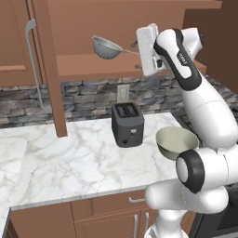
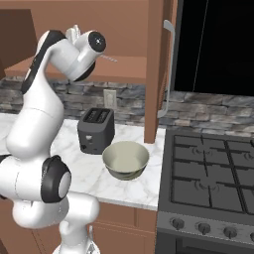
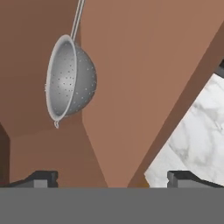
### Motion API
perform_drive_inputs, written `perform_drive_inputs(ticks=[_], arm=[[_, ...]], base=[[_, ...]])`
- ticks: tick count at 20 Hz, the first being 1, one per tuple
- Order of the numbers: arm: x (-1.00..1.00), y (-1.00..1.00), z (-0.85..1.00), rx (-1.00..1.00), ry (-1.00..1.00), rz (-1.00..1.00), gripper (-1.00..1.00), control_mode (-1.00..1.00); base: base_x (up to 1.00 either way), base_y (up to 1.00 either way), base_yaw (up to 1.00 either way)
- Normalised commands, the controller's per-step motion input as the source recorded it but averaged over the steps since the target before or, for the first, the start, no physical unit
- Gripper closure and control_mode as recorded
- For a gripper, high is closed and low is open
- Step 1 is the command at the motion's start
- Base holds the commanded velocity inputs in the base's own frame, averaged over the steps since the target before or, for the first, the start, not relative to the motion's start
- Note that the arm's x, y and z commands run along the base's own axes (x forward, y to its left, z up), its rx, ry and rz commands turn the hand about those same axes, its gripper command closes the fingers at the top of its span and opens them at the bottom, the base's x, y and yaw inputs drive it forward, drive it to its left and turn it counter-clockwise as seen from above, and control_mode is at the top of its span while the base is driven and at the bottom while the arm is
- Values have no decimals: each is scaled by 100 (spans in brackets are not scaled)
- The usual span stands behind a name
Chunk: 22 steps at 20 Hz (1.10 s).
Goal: Open the cabinet and setup a tea strainer by placing it in the bowl upright.
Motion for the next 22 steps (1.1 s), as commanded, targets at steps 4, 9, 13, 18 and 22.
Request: perform_drive_inputs(ticks=[4, 9, 13, 18, 22], arm=[[0, 19, 0, 0, 0, 2, -100, -100], [9, 26, 0, 0, 0, 0, -100, -100], [28, 10, 0, 0, 0, 0, -100, -100], [33, -1, 0, 0, 0, 0, -100, -100], [28, -10, 0, 0, 0, -1, -100, -100]], base=[[0, 0, 0], [0, 0, 0], [0, 0, 0], [0, 0, 0], [0, 0, 0]])
